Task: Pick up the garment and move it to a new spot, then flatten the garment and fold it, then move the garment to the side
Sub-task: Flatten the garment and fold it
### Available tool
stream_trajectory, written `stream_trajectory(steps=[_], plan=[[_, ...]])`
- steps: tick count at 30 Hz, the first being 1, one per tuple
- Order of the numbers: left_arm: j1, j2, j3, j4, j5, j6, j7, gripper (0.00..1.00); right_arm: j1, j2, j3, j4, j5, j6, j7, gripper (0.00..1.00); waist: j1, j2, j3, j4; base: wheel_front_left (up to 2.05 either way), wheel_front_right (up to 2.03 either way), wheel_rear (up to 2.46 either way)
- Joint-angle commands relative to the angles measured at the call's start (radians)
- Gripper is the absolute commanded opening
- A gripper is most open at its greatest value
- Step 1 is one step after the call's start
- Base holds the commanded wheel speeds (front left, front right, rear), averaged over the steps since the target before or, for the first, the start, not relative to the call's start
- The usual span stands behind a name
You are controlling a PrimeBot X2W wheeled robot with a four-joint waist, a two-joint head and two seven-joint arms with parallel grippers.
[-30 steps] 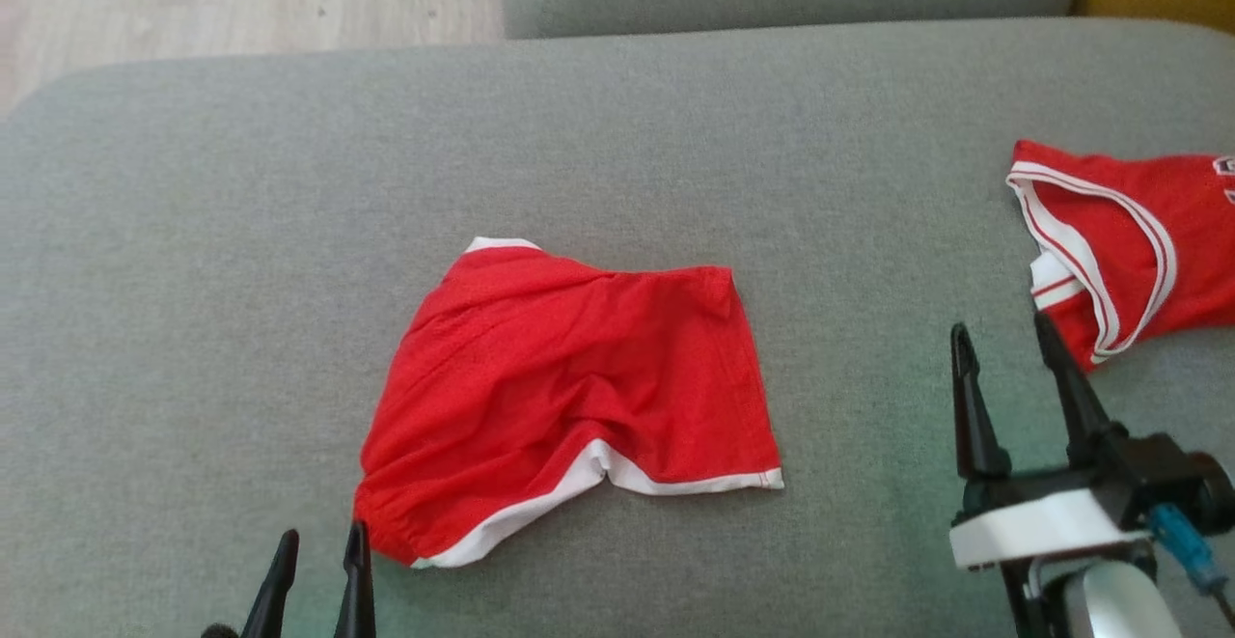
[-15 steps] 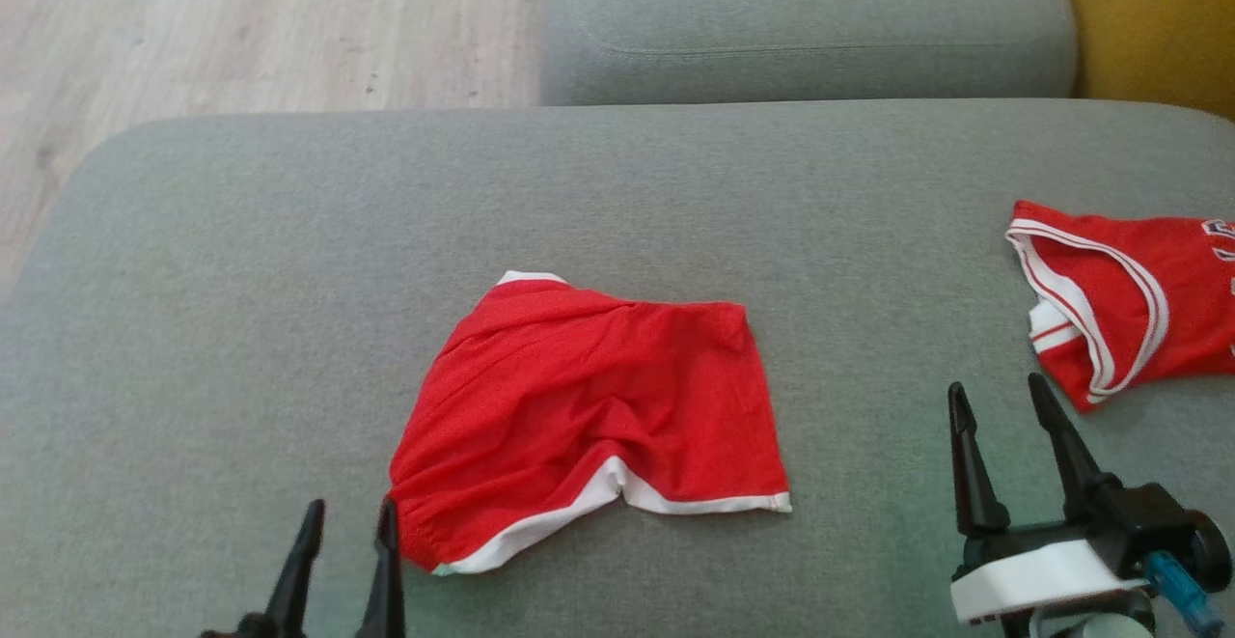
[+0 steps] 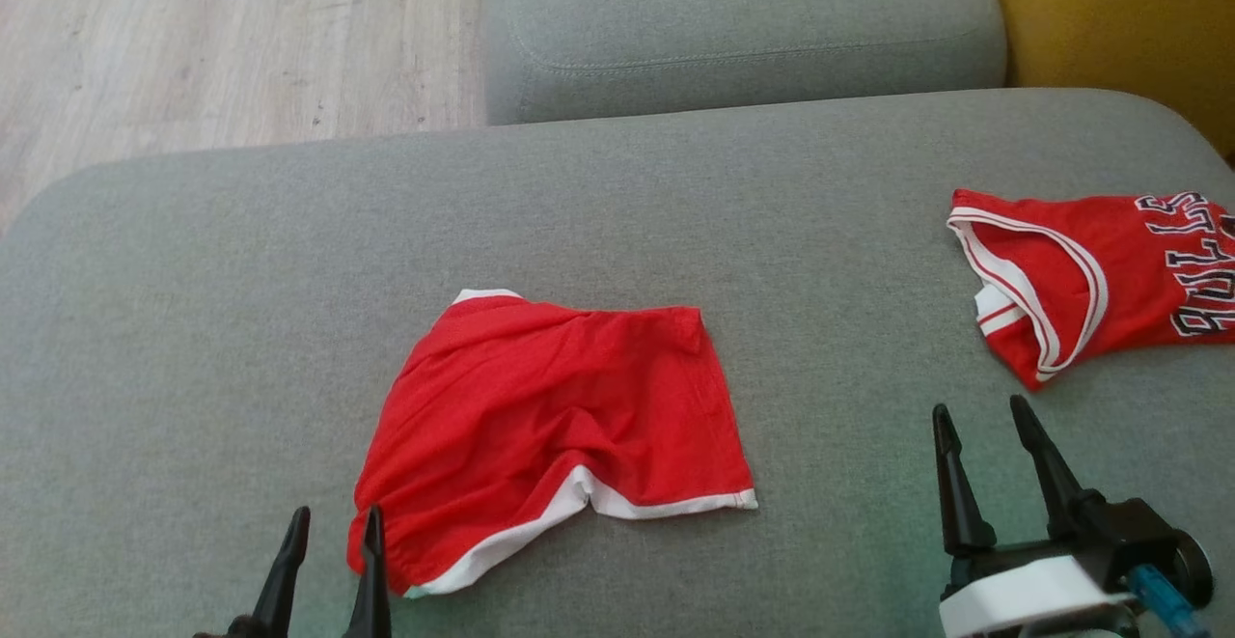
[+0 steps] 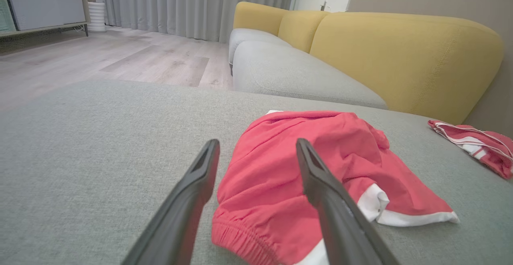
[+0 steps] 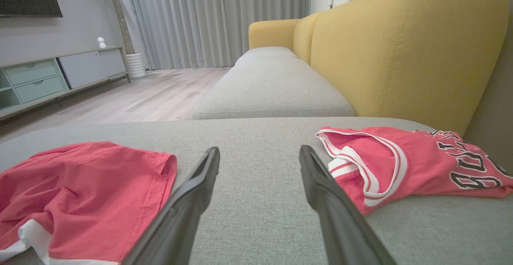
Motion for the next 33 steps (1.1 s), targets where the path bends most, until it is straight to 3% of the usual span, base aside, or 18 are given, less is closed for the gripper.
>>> stream_trajectory(steps=[1, 14, 20, 28, 33], plan=[[-0.051, -0.008, 0.041, -0.027, 0.009, -0.004, -0.011, 1.0, -0.026, -0.006, 0.028, -0.027, 0.007, 0.007, -0.011, 1.0, 0.0, 0.0, -0.001, -0.002, 0.0, 0.0, 0.0], [-0.049, 0.001, 0.024, -0.029, 0.008, -0.006, -0.011, 1.0, -0.037, -0.005, 0.043, -0.014, 0.018, 0.007, -0.011, 1.0, 0.0, 0.0, -0.006, 0.006, 0.0, 0.0, 0.0], [0.002, 0.019, 0.019, 0.014, -0.004, -0.006, -0.01, 1.0, -0.054, -0.005, 0.126, 0.019, 0.056, 0.007, -0.001, 1.0, 0.0, 0.0, -0.002, 0.007, 0.0, 0.0, 0.0], [0.007, 0.076, -0.097, 0.071, -0.068, -0.006, 0.152, 1.0, -0.107, -0.005, 0.287, 0.095, 0.057, 0.007, 0.225, 1.0, 0.0, 0.0, 0.033, 0.04, 0.0, 0.0, 0.0], [-0.043, 0.085, -0.142, 0.107, -0.091, -0.006, 0.177, 1.0, -0.132, -0.005, 0.324, 0.139, 0.042, 0.007, 0.334, 1.0, 0.0, 0.0, 0.061, 0.058, 0.0, 0.0, 0.0]])
